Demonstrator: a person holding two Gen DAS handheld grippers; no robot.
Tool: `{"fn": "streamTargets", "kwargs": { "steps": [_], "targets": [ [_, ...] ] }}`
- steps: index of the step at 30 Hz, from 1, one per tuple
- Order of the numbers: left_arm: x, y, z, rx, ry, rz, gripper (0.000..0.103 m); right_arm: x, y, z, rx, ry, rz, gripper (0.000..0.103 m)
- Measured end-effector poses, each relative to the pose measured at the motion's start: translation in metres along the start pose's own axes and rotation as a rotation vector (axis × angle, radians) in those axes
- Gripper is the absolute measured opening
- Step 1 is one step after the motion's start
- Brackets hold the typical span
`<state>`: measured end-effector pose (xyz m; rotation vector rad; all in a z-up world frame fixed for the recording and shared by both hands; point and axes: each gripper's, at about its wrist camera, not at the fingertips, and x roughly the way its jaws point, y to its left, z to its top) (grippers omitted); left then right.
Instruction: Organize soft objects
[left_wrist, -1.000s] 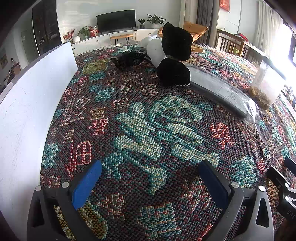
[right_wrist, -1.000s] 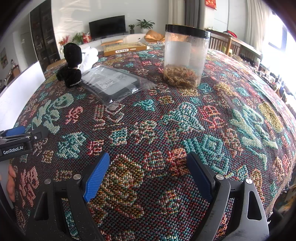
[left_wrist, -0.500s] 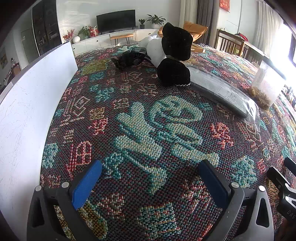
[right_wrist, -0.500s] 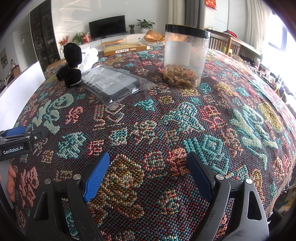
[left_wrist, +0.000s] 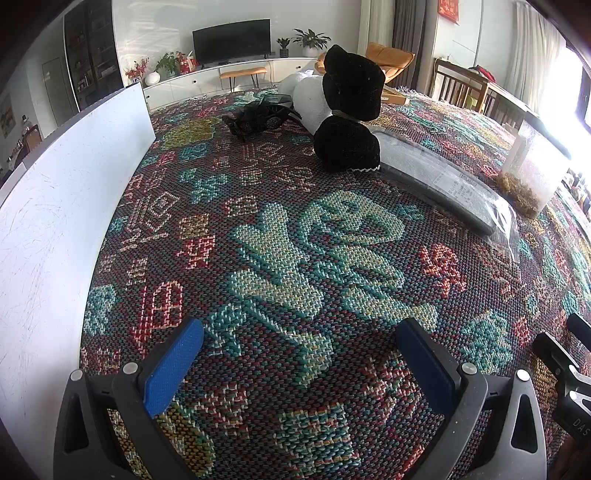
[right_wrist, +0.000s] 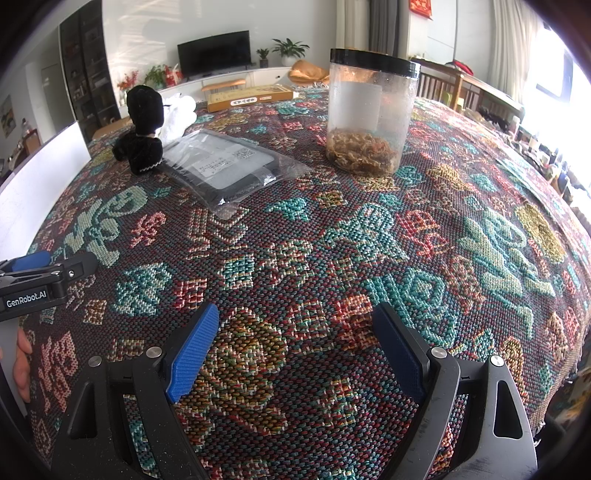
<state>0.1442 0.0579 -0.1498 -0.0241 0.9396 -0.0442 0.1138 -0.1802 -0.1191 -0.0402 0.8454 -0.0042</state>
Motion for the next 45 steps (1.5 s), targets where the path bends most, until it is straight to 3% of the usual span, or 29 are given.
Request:
{"fn": "streamTargets", "kwargs": {
  "steps": [12, 15, 18, 22, 26, 27, 29, 30, 32, 35, 41, 45],
  "targets": [
    [-0.004, 0.003, 0.006, -0.006, 0.032, -0.029, 0.102, 0.000, 0.000, 0.000, 0.000, 0.000, 0.000, 0.088],
    [-0.021, -0.006, 0.034, -0.008, -0.045, -0.080, 0.102, 0.000, 0.000, 0.000, 0.000, 0.000, 0.000, 0.088],
    [-0.036, -0.022, 0.074, 0.040, -0.129, -0.077, 0.102, 0.000, 0.000, 0.000, 0.000, 0.000, 0.001, 0.088],
    [-0.022, -0.048, 0.138, 0.092, -0.172, -0.027, 0.103, 0.000, 0.000, -0.001, 0.000, -0.001, 0.001, 0.088],
    [0.024, -0.064, 0.183, 0.144, -0.112, 0.172, 0.103, -0.001, 0.000, -0.001, -0.001, -0.002, 0.001, 0.088],
    [0.035, -0.065, 0.187, 0.146, -0.095, 0.191, 0.100, -0.001, 0.000, -0.001, -0.001, -0.002, 0.001, 0.088],
    [0.042, -0.056, 0.188, 0.116, -0.080, 0.101, 0.044, 0.000, 0.000, -0.001, -0.002, -0.005, 0.003, 0.088],
    [0.042, -0.049, 0.187, 0.072, -0.058, 0.059, 0.027, 0.000, 0.001, 0.000, -0.002, -0.006, 0.003, 0.088],
    [0.023, -0.036, 0.178, 0.007, -0.098, -0.002, 0.027, 0.001, 0.001, 0.000, -0.002, -0.007, 0.002, 0.088],
    [-0.015, -0.024, 0.157, -0.002, -0.106, -0.080, 0.027, 0.001, 0.001, 0.001, -0.002, -0.006, 0.002, 0.088],
    [-0.086, -0.002, 0.106, 0.056, 0.025, -0.237, 0.027, 0.002, 0.002, 0.002, -0.001, -0.003, -0.001, 0.088],
    [-0.083, -0.005, 0.071, 0.124, 0.153, -0.244, 0.028, 0.003, 0.002, 0.001, -0.001, -0.001, -0.005, 0.088]
  ]
}}
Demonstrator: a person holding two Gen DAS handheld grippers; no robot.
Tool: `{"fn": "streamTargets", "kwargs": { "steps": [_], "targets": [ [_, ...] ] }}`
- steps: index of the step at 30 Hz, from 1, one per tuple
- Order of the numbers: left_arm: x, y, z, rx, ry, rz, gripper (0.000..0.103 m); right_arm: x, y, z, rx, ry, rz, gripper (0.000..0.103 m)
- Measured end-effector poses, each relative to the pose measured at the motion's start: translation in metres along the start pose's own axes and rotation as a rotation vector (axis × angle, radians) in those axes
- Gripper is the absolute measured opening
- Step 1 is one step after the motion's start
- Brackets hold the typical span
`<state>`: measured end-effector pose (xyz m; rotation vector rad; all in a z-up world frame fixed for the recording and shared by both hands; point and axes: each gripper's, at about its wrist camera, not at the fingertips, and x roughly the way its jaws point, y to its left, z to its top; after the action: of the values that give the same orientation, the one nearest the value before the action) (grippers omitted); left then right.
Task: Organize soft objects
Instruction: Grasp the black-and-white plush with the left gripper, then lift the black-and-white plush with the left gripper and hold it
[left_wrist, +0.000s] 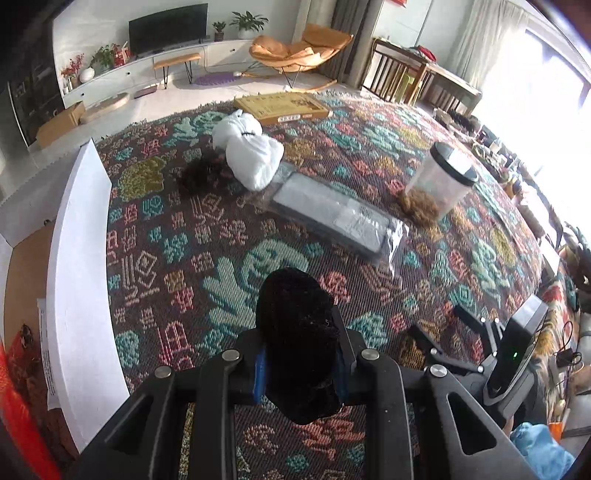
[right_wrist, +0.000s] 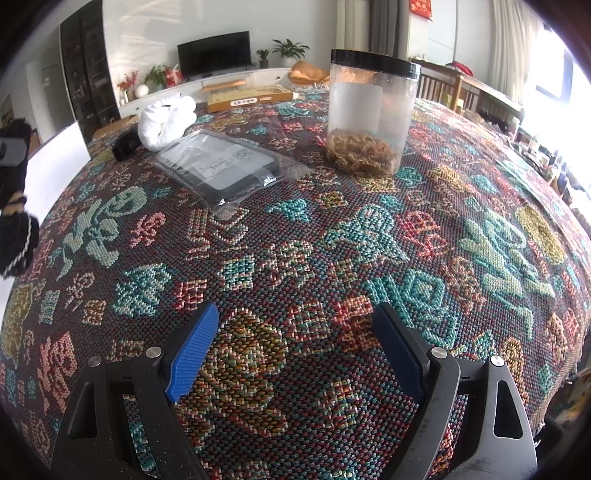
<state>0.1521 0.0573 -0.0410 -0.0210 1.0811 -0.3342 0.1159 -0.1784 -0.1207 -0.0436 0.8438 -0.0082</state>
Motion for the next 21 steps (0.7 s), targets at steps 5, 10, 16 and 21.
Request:
{"fn": "streamTargets", "kwargs": {
  "steps": [5, 10, 16, 21],
  "targets": [
    [0.050, 0.018, -0.016, -0.027, 0.001, 0.118, 0.036, 0.000, 0.000, 0.000, 0.000, -0.001, 0.000, 0.088],
    [0.075, 0.016, -0.009, -0.044, -0.049, 0.225, 0.089, 0.000, 0.000, 0.000, 0.000, -0.001, 0.000, 0.088],
    [0.088, 0.014, -0.008, -0.041, -0.061, 0.271, 0.090, 0.000, 0.000, 0.000, 0.000, -0.001, 0.001, 0.088],
    [0.083, 0.026, -0.015, -0.107, -0.097, 0.248, 0.091, 0.000, 0.000, 0.000, 0.000, -0.001, 0.001, 0.088]
  ]
}}
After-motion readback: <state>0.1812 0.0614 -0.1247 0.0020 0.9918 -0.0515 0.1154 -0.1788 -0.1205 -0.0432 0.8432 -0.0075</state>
